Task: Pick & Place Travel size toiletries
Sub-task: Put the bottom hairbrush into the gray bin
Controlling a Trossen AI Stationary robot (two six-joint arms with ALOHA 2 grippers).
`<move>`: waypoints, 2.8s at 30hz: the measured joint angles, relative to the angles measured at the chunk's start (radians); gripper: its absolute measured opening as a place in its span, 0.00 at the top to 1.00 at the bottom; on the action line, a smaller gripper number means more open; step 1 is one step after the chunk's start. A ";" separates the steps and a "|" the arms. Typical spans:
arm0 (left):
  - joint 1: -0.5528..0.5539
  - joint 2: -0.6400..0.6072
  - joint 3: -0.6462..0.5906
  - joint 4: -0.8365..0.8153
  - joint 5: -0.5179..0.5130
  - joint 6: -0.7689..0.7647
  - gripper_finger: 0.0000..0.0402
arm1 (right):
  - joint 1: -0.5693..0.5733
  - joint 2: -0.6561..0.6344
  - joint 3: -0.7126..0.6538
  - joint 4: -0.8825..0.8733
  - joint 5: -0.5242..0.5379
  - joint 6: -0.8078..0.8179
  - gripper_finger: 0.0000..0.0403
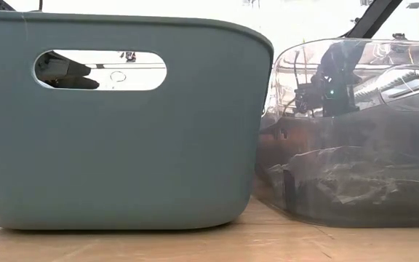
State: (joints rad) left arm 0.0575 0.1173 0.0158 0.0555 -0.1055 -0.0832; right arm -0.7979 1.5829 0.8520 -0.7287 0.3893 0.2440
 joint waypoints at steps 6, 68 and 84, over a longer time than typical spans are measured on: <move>0.000 0.000 0.000 0.000 0.000 0.000 0.32 | 0.005 -0.001 0.000 0.007 -0.002 -0.024 0.95; 0.000 0.000 0.000 0.000 0.000 0.000 0.32 | 1.034 -0.415 0.002 0.625 -0.658 0.061 1.00; 0.000 0.000 0.000 0.000 0.000 0.000 0.32 | 1.113 -0.293 0.001 0.711 -0.682 -0.023 0.94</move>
State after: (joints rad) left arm 0.0577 0.1176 0.0156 0.0557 -0.1055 -0.0833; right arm 0.3153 1.2903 0.8532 -0.0181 -0.2924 0.2208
